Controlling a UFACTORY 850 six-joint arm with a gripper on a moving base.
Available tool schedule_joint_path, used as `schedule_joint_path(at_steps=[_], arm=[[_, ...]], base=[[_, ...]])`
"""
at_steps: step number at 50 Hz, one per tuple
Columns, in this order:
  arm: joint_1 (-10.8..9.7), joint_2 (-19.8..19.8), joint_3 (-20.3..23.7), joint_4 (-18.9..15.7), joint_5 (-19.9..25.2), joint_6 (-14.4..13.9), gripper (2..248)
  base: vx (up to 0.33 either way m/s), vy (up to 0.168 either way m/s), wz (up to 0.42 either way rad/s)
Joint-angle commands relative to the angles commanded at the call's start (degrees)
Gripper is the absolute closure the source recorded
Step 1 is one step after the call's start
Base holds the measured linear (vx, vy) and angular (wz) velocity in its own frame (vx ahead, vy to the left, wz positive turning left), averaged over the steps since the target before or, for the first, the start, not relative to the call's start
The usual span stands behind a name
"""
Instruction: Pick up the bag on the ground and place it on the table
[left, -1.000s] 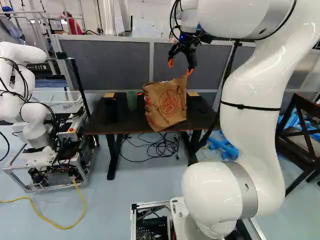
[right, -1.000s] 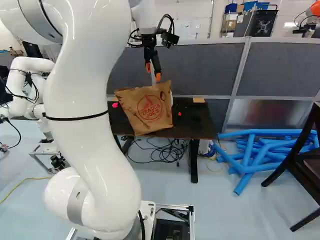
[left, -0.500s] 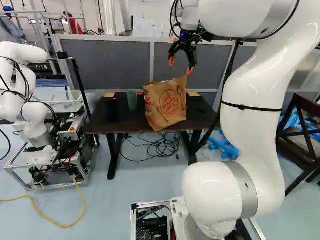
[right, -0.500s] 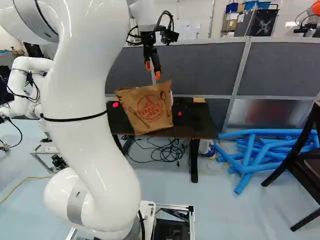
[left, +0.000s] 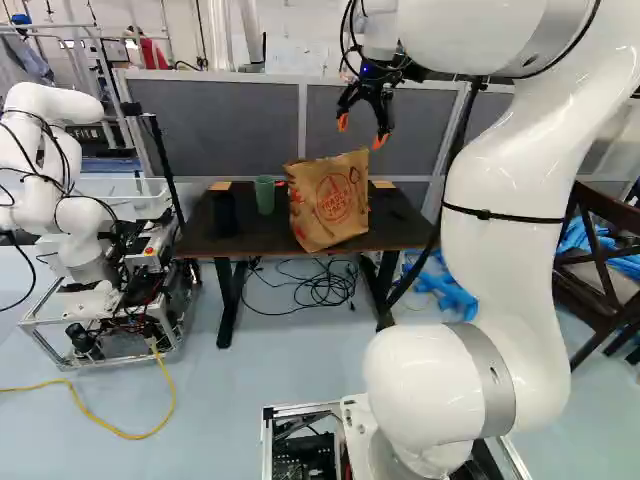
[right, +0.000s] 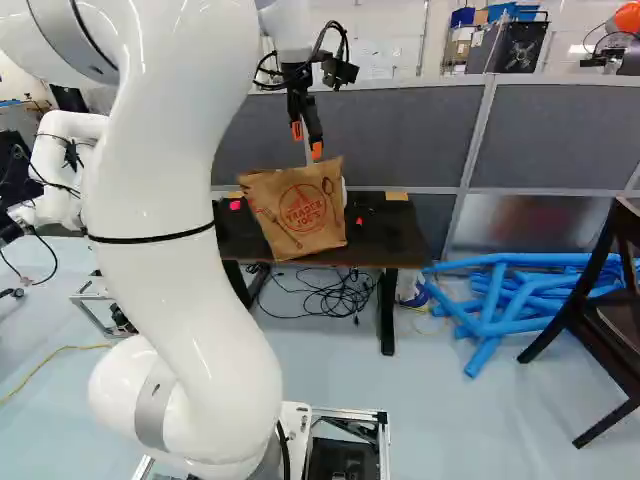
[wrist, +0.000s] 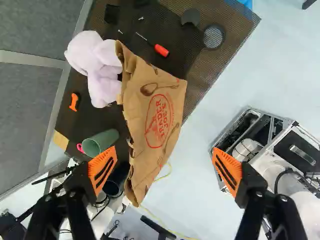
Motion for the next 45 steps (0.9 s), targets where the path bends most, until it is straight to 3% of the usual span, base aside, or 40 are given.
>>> schedule_joint_path(at_steps=[45], arm=[[0.0, 0.0, 0.0, 0.0, 0.0, 0.0, 3]], base=[[-0.138, -0.004, 0.003]])
